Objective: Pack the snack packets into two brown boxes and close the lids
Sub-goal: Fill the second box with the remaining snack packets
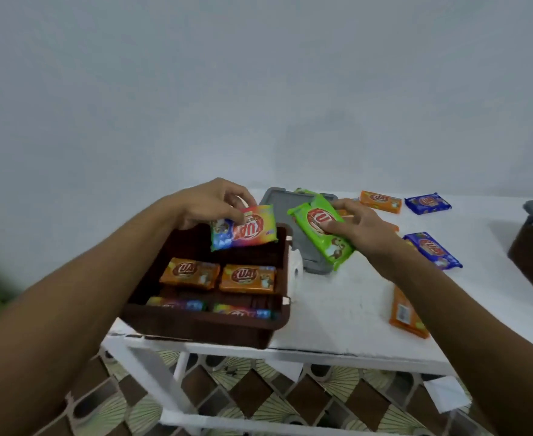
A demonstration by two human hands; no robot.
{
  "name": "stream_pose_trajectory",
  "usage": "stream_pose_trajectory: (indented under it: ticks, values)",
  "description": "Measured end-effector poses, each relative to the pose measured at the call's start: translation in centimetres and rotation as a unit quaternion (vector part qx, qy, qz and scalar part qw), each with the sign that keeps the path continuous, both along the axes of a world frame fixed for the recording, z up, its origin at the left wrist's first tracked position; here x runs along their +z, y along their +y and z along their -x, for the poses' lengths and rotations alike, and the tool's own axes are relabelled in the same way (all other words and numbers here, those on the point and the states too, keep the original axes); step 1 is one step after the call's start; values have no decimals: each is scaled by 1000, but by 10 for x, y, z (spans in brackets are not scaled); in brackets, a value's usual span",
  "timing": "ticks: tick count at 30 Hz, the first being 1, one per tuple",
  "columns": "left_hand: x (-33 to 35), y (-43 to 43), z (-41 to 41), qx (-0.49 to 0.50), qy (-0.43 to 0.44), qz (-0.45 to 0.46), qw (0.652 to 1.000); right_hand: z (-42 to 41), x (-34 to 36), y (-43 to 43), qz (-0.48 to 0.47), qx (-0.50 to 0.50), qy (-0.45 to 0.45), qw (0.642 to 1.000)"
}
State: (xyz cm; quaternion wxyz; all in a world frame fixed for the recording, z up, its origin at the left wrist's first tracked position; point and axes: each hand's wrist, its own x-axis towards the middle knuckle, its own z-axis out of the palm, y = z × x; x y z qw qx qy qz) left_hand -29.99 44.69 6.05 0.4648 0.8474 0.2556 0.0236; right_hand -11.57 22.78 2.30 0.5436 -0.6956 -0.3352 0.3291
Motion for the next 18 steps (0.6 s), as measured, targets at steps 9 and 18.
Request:
stream_pose_trajectory:
  ticks: [9, 18]
  values:
    - [-59, 72, 67, -137, 158, -238, 949, 78, 16, 101, 127, 160, -429, 880]
    - [-77, 54, 74, -164, 179, -558, 794, 119, -40, 127, 267, 164, -655, 688]
